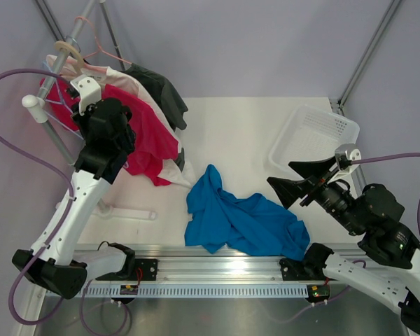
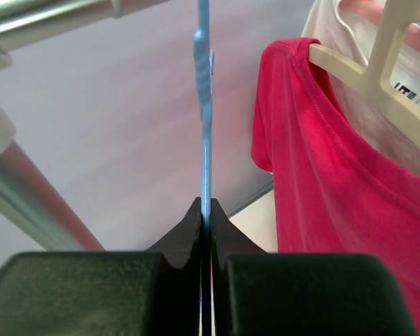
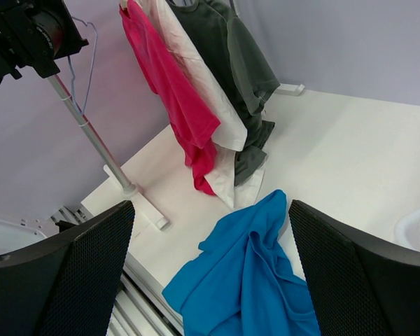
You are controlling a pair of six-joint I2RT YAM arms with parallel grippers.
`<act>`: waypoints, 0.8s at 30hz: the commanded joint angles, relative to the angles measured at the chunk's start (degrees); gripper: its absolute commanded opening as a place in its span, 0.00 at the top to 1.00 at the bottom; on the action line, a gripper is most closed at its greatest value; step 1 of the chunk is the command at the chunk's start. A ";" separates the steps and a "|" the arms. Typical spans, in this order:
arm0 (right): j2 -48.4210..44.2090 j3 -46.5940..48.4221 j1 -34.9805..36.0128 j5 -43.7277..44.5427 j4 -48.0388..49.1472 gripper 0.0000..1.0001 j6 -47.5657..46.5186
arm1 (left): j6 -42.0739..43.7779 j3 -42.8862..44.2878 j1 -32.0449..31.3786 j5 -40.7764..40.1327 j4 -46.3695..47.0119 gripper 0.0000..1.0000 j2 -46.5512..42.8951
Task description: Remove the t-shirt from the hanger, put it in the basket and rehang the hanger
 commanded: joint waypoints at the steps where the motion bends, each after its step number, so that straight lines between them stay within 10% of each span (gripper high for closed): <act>1: -1.24 0.04 -0.29 -0.75 0.80 0.00 -0.95 | -5.40 1.61 0.60 2.56 -1.62 1.00 0.45; 9: -3.70 -1.28 -0.29 -0.66 -0.17 0.00 -1.03 | -9.11 1.26 0.69 4.24 -5.49 1.00 1.95; 14: -3.88 -1.37 -0.29 -0.23 -0.61 0.00 -1.47 | -9.81 1.17 0.69 5.64 -7.32 0.29 0.37; 17: -2.91 -1.37 -0.29 1.88 -1.83 0.01 -1.12 | -12.44 1.61 0.69 8.53 -11.63 0.02 -1.56; 24: -0.36 -2.85 -0.29 2.32 -4.21 0.01 1.68 | -18.76 3.98 0.69 29.43 -26.22 0.01 -10.26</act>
